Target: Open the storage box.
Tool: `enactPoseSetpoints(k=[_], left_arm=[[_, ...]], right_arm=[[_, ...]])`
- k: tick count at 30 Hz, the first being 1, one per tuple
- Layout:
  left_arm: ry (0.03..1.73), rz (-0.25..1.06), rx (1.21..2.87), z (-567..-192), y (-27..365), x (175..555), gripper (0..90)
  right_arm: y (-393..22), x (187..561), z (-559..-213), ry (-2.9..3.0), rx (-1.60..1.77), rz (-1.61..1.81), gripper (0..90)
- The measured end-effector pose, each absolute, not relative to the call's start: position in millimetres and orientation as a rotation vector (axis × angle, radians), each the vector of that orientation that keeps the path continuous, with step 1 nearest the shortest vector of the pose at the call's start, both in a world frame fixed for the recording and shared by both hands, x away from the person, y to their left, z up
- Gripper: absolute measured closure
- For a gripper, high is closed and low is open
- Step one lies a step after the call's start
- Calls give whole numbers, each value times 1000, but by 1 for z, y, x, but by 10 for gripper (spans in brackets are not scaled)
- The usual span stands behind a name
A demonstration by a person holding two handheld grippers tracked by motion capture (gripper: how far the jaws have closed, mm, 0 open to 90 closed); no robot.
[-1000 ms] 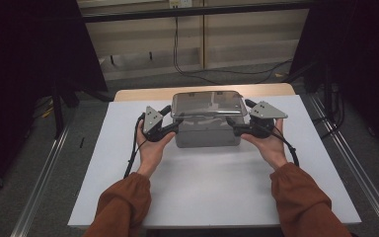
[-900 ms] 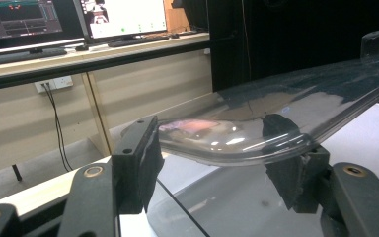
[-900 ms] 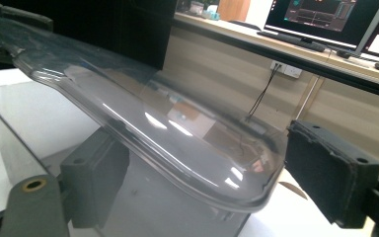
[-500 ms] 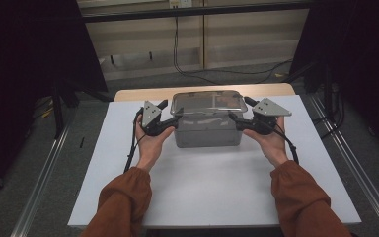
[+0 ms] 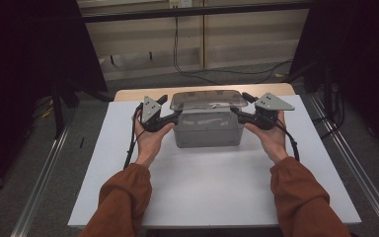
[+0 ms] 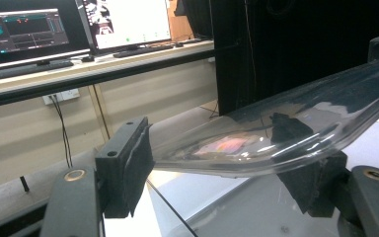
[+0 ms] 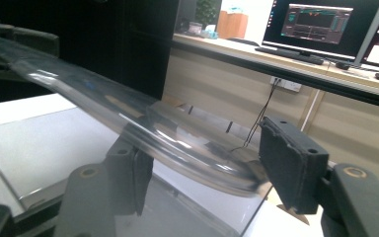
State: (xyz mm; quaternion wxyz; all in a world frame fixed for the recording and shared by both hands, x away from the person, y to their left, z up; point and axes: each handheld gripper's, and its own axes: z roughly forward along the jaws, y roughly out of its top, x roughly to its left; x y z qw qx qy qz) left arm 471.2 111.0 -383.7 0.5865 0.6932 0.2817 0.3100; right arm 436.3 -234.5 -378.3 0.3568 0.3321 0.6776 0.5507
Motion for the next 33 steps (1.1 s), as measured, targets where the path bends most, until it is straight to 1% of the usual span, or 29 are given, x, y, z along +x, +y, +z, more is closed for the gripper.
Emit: enactPoseSetpoints(k=[7, 9, 15, 20, 25, 33], left_arm=[[644, 722, 1602, -383, 110, 475, 344], [637, 732, 1597, -382, 110, 477, 380], [641, 737, 1595, -380, 111, 482, 391], [631, 729, 1575, -378, 110, 486, 451], [638, 736, 1572, -375, 111, 491, 491], [632, 758, 1586, -370, 110, 497, 519]], right_arm=[[-238, 442, -374, 1752, 856, 1433, 400], [-238, 444, -371, 1752, 859, 1440, 409], [-238, 445, -370, 1733, 858, 1456, 457], [-239, 449, -365, 1728, 864, 1459, 475], [-239, 454, -359, 1734, 869, 1470, 488], [-241, 461, -356, 1712, 881, 1491, 503]])
